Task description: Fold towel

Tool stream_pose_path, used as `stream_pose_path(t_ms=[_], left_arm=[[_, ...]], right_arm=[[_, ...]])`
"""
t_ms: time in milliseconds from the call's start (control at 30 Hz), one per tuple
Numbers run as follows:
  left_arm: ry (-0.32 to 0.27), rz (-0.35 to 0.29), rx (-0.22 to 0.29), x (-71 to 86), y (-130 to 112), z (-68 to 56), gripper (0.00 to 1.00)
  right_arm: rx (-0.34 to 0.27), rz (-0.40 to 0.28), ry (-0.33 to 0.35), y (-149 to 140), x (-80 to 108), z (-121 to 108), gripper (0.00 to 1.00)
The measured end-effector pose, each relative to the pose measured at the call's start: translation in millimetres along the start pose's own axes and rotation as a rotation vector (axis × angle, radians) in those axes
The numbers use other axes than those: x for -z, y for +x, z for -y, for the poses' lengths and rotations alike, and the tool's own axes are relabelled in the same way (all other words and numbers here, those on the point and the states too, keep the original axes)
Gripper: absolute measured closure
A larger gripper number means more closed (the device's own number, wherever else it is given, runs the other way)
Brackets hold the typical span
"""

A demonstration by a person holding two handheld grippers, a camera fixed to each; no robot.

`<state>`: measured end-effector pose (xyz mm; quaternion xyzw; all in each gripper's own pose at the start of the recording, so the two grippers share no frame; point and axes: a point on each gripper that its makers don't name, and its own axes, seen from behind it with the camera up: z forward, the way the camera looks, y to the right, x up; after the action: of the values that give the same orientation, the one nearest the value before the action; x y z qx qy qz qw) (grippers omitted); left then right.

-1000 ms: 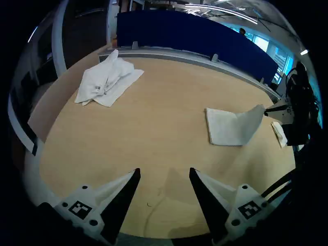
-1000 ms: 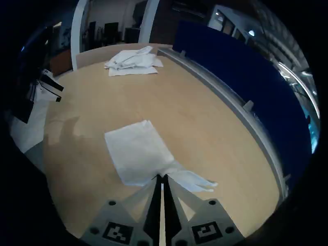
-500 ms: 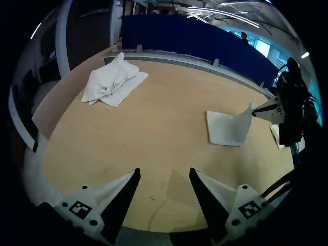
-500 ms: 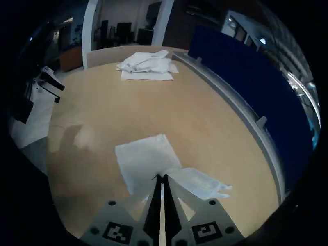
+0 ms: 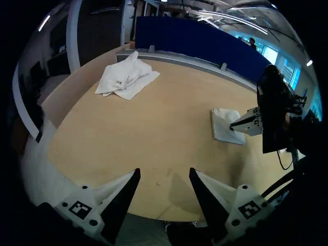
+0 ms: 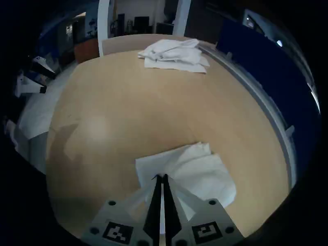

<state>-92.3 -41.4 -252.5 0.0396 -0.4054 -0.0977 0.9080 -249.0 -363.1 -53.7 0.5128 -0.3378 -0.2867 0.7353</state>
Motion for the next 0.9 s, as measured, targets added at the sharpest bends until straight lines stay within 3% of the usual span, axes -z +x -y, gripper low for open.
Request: stream_pose_path(t_ms=[100, 300, 467, 600, 667, 900], left_arm=[[0.003, 0.002, 0.013, 2.5, -4.1, 1.1, 0.12], [0.005, 0.004, 0.017, 1.8, -5.3, 1.2, 0.12], [0.004, 0.005, 0.012, -0.5, -2.9, 0.7, 0.12], [0.004, 0.004, 0.012, -0.8, -1.2, 0.6, 0.12], [0.004, 0.004, 0.013, -0.6, -0.5, 0.6, 0.12], [0.007, 0.000, 0.016, -1.5, 1.7, 1.7, 0.12]], right_arm=[[-0.008, 0.014, 0.016, -4.0, -9.0, 5.3, 0.97], [-0.016, 0.020, 0.016, -6.0, -10.0, 6.8, 0.93], [-0.026, 0.027, 0.013, -7.2, -7.0, 5.5, 0.69], [-0.028, 0.017, 0.003, -4.7, -3.2, 3.2, 0.42], [-0.029, 0.014, -0.003, -4.2, -1.6, 2.0, 0.37], [-0.052, 0.013, -0.010, -9.7, 2.6, 0.1, 0.36]])
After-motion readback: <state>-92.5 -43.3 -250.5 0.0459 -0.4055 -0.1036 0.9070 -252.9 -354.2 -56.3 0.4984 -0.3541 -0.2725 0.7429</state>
